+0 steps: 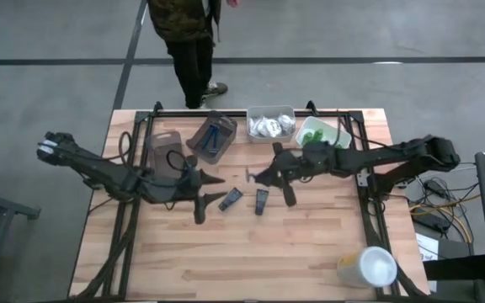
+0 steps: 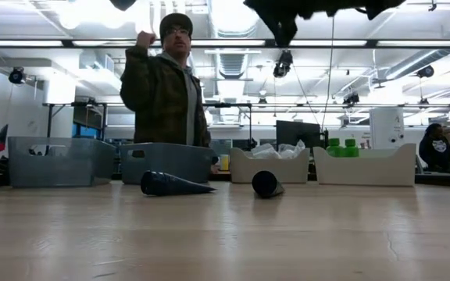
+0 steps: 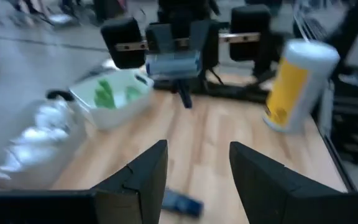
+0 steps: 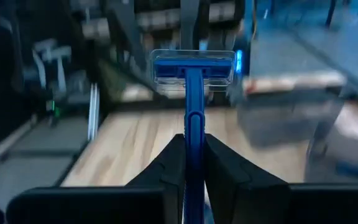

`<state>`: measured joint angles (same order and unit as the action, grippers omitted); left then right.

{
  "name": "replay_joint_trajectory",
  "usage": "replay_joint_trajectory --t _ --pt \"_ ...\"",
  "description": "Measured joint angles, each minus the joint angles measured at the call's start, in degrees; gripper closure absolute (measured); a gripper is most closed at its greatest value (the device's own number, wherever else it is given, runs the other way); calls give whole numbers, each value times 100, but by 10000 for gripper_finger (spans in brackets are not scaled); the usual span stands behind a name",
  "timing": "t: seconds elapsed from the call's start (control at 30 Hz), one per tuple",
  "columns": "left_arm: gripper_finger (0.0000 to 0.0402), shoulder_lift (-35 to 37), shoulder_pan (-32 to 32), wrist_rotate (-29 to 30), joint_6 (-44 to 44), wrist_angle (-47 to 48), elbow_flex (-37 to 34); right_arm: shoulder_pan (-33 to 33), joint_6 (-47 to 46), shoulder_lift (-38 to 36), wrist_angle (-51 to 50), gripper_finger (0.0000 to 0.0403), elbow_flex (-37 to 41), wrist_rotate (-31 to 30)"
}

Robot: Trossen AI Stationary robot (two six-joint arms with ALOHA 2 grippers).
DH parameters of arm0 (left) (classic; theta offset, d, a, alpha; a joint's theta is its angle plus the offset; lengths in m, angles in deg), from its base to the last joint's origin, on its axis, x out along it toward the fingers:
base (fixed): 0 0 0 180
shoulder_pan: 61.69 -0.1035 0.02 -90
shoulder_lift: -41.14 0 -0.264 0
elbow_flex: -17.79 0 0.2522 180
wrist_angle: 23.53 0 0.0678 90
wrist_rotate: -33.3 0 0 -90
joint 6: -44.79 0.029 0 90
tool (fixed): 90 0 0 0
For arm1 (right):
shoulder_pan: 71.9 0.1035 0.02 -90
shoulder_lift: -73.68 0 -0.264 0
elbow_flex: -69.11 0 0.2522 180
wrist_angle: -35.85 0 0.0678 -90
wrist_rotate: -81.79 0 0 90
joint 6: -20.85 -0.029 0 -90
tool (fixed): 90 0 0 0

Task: Pick & Place Travel size toiletries
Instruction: Put the razor into the right black bin

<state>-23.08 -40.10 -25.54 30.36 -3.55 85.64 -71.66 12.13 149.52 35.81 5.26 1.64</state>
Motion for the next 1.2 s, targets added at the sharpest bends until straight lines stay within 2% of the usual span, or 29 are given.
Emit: replay_joint_trajectory --t 0.13,0.27,0.43,0.6,0.8,1.2 --pt "223 -5 -215 224 160 -408 0 -133 -59 -27 623 362 6 -129" --pt "223 -5 -527 349 337 -972 0 -158 -375 145 686 365 -125 -374" --pt "223 -14 -998 338 417 -1526 0 -154 -485 422 975 366 -318 -402" --pt "223 -14 -1241 20 170 -1641 0 -158 -862 467 1880 360 -396 -402" --pt "223 -94 -1292 -201 350 -2458 0 -176 -927 454 2592 370 -403 -400" --pt "223 -855 -1335 -691 557 -4295 -2 -198 -887 588 2653 365 -716 -510"
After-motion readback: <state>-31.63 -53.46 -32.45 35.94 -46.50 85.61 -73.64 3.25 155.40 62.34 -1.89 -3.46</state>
